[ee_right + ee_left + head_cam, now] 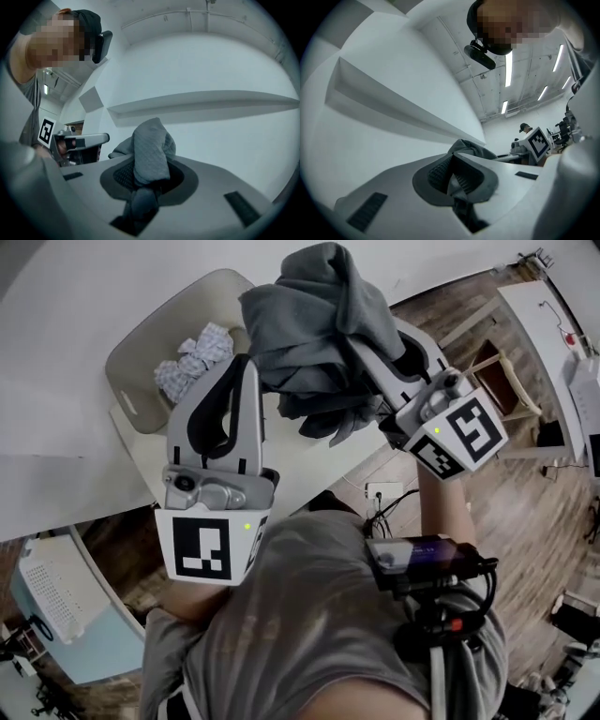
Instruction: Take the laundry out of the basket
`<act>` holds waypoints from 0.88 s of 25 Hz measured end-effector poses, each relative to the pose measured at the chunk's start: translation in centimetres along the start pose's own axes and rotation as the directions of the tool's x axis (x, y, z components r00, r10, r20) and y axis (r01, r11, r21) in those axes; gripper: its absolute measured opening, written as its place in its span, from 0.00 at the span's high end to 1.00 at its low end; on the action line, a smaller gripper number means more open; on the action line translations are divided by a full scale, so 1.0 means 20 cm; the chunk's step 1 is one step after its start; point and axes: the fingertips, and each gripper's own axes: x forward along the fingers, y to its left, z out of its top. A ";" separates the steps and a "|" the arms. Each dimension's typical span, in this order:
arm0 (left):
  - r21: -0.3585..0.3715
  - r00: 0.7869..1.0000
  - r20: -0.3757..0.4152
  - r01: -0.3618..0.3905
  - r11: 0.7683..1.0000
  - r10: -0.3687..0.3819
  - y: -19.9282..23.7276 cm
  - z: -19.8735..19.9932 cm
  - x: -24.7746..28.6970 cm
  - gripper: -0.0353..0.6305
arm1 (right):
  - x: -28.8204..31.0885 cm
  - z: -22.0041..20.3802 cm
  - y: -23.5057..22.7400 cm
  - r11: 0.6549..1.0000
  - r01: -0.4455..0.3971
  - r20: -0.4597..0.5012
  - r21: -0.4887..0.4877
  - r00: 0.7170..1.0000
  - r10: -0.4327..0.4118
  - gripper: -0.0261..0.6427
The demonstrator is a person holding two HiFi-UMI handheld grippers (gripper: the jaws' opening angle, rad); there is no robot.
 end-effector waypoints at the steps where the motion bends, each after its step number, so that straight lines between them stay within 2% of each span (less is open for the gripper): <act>1: -0.002 1.000 -0.004 0.001 1.000 -0.001 0.00 -0.01 0.00 0.94 | -0.02 -0.06 0.00 1.000 0.000 -0.015 0.007 1.000 0.000 0.82; 10: -0.003 0.999 -0.039 -0.002 1.000 0.002 -0.02 -0.06 0.04 0.94 | -0.08 -0.66 0.12 0.997 -0.058 -0.174 0.059 0.983 0.067 0.81; 13: 0.001 0.999 -0.051 -0.012 1.000 0.012 0.01 -0.09 0.04 0.94 | -0.06 -0.84 0.17 0.995 -0.079 -0.200 0.063 0.976 0.090 0.81; 19: 0.013 0.997 -0.073 -0.028 1.000 0.029 0.01 -0.09 0.06 0.94 | -0.03 -1.07 0.26 0.989 -0.147 -0.292 0.016 0.945 0.145 0.80; 22: 0.015 0.995 -0.087 -0.038 0.999 0.039 0.02 -0.11 0.07 0.94 | 0.02 -1.14 0.28 0.987 -0.157 -0.321 0.042 0.933 0.162 0.79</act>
